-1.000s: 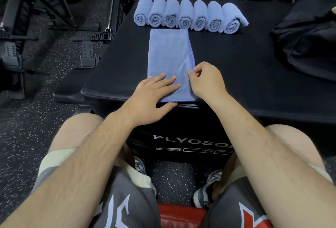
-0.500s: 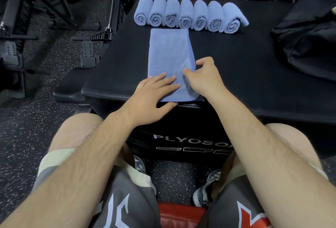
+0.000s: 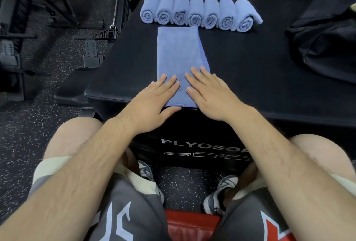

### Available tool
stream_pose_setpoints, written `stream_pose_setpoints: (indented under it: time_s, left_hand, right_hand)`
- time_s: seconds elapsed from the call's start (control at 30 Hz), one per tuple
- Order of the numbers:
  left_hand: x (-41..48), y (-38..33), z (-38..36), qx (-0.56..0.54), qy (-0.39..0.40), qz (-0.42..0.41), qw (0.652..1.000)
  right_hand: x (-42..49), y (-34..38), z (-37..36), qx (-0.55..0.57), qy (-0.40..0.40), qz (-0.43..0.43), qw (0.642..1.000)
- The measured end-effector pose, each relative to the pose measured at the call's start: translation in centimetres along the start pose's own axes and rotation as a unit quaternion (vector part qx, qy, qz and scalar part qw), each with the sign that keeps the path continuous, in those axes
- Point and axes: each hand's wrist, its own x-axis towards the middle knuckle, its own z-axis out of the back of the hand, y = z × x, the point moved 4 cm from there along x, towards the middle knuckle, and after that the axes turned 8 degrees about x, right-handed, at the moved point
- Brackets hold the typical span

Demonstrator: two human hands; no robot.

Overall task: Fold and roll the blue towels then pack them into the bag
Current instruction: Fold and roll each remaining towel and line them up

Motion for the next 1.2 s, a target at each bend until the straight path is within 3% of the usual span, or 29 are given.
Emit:
stream_pose_setpoints:
  time_s: [0.13, 0.27, 0.43, 0.63, 0.9, 1.2]
  left_hand:
    - [-0.7, 0.4, 0.9, -0.043, -0.073, -0.054, 0.995]
    - [-1.2, 0.6, 1.8, -0.053, -0.115, -0.055, 0.99]
    - [-1.8, 1.0, 2.9, -0.043, -0.117, -0.031, 0.992]
    - [-1.7, 1.1, 2.5, -0.051, -0.082, -0.05, 0.994]
    - [-1.8, 1.8, 2.7, -0.063, -0.12, -0.048, 0.99]
    - [-0.7, 2.0, 3.2, -0.125, -0.121, 0.012, 0.985]
  right_hand:
    - [-2.3, -0.2, 0.7, 0.028, -0.031, 0.068, 0.997]
    - [-4.3, -0.9, 1.4, 0.077, -0.089, 0.104, 0.988]
    - [-4.6, -0.3, 1.7, 0.094, -0.135, 0.136, 0.977]
    - [-4.6, 0.2, 2.2, 0.098, -0.129, 0.109, 0.981]
    - [-4.6, -0.3, 2.0, 0.073, -0.146, 0.15, 0.975]
    - [-3.6, -0.1, 2.7, 0.096, -0.162, 0.143, 0.972]
